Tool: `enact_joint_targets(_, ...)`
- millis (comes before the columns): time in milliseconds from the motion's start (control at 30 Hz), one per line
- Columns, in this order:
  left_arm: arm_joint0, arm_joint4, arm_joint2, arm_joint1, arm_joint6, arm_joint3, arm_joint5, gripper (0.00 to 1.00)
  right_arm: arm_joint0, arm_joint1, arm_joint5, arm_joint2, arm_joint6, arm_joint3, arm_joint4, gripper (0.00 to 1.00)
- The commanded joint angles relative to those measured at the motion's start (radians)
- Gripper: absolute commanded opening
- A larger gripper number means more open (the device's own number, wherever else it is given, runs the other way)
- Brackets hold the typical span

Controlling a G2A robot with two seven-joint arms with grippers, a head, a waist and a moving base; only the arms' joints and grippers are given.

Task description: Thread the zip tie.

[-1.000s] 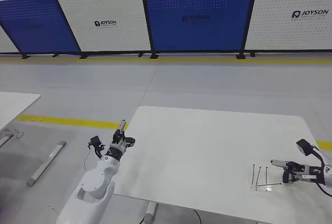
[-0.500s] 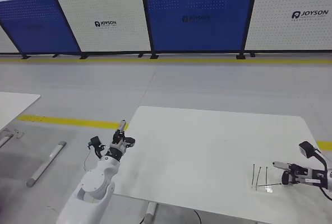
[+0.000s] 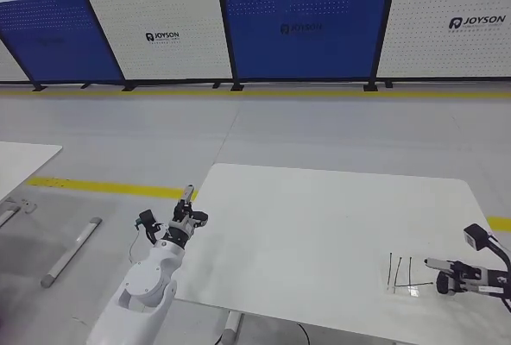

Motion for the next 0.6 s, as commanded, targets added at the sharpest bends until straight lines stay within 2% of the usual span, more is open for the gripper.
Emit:
enact_joint_targets(0, 0.000, 0.000, 0.000, 0.000, 0.000, 0.000, 0.000, 1.00, 0.000, 0.000, 0.000, 0.000, 0.000, 0.000, 0.000, 1.00)
enact_joint_targets(200, 0.000, 0.000, 0.000, 0.000, 0.000, 0.000, 0.000, 1.00, -0.013, -0.004, 0.013, -0.022, -0.031, -0.017, -0.013, 1.00)
enact_joint_targets(533, 0.000, 0.000, 0.000, 0.000, 0.000, 0.000, 0.000, 1.00, -0.010, 0.000, 0.000, -0.019, 0.000, 0.012, 0.005, 1.00)
enact_joint_targets(567, 0.000, 0.000, 0.000, 0.000, 0.000, 0.000, 0.000, 1.00, -0.010, 0.001, -0.002, -0.019, 0.000, 0.017, 0.009, 0.95)
